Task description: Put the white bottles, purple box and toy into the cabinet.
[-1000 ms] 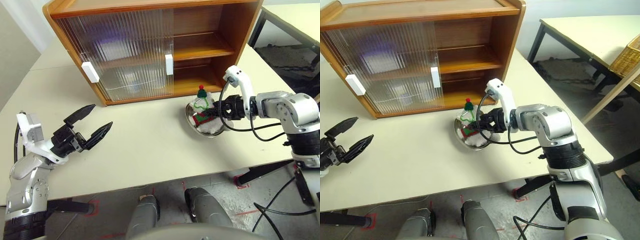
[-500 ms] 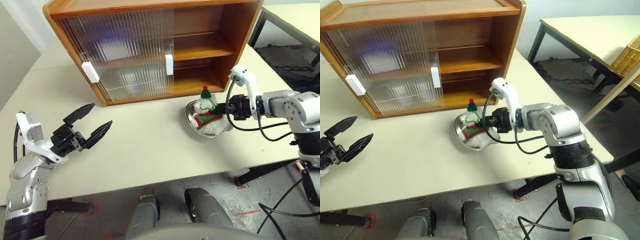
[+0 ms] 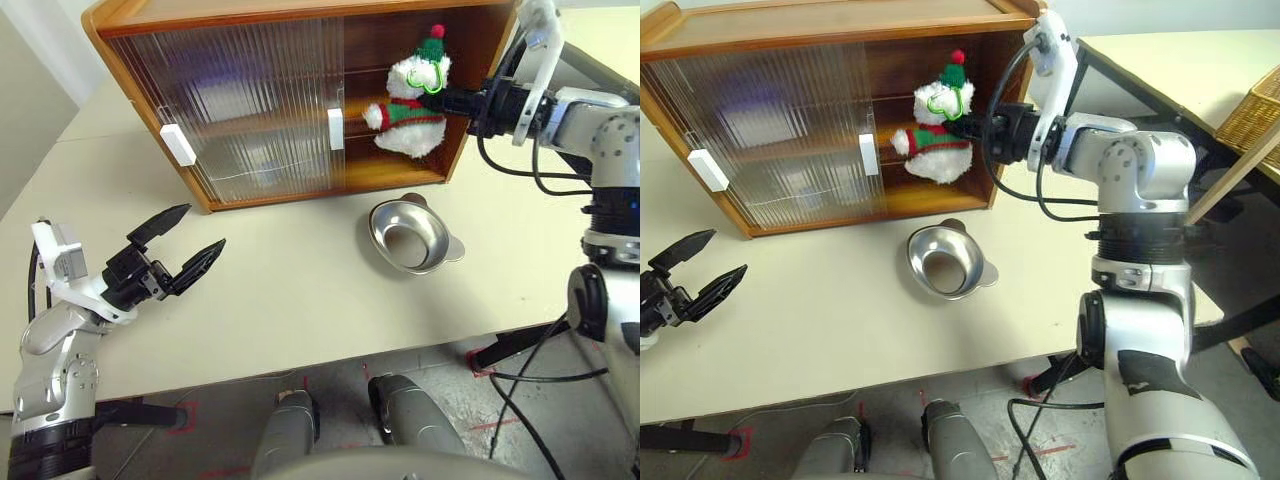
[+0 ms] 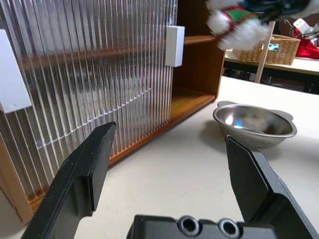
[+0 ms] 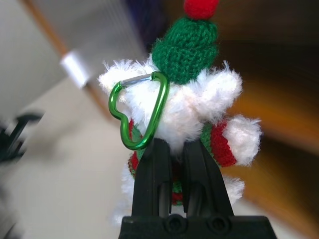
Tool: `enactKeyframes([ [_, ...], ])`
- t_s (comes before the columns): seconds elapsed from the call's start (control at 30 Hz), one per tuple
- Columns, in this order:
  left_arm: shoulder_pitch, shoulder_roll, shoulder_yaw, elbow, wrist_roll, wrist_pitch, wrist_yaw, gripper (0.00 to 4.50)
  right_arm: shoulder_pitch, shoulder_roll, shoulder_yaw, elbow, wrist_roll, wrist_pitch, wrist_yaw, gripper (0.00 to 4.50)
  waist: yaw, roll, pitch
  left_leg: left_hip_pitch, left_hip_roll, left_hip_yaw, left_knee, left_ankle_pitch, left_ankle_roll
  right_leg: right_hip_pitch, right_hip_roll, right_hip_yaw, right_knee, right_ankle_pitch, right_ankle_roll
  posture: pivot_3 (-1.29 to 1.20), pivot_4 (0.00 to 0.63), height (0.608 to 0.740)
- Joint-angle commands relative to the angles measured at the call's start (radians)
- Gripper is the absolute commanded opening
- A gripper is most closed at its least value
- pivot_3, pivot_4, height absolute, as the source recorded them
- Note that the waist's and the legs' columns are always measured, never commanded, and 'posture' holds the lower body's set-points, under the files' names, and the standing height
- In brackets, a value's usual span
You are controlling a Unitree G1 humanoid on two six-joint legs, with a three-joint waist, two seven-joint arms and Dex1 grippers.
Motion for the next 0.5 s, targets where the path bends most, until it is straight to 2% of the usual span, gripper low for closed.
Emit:
enactKeyframes([
  [0.03, 0.012, 0.005, -0.003, 0.001, 0.014, -0.005, -0.003, 4.5, -0.023, 0.039, -0.031, 0.048, -0.03, -0.093, -0.06, 0.01, 0.001, 0.0, 0.0, 0.0, 0.0, 0.0, 0.0, 0.0, 0.0, 0.0, 0.0, 0.0, 0.0, 0.0, 0.0, -0.13, 0.076, 0.74],
  [0.5, 0.024, 0.005, -0.003, -0.011, 0.014, -0.007, 0.005, 4.5, -0.12, 0.136, 0.034, 0.288, -0.215, -0.474, -0.117, 0.01, -0.001, 0.0, 0.0, 0.0, 0.001, 0.0, 0.0, 0.0, 0.001, -0.001, 0.0, 0.0, 0.0, 0.003, -0.002, -0.12, 0.076, 0.74],
])
